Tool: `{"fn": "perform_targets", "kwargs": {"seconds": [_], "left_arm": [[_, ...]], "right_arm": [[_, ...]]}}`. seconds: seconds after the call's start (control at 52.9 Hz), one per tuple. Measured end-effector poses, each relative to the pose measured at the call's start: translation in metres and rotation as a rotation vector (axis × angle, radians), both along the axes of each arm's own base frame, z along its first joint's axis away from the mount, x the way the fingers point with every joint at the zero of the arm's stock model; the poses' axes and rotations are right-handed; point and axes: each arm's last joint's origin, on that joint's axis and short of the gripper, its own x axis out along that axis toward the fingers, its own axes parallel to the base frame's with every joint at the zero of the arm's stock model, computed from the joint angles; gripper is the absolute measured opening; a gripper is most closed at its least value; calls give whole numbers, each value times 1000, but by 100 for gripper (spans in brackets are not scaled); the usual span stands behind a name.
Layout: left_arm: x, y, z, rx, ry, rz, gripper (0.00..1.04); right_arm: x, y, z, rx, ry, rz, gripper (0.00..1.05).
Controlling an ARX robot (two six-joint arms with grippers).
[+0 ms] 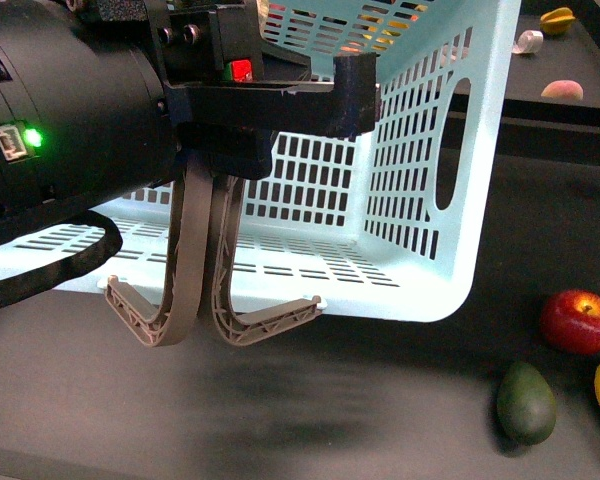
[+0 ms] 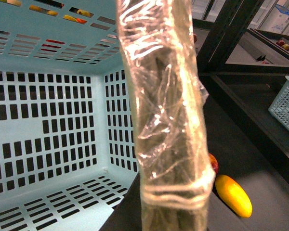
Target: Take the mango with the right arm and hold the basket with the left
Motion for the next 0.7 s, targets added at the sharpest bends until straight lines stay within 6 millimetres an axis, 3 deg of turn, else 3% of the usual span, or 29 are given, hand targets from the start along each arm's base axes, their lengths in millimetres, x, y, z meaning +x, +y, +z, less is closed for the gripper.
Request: {"fn": "perform_targets", "kwargs": {"seconds": [0.7], "left_arm": [[0,0,0,5,-4,9,8]], "right_arm": [[0,0,0,0,0,0,97]]}}
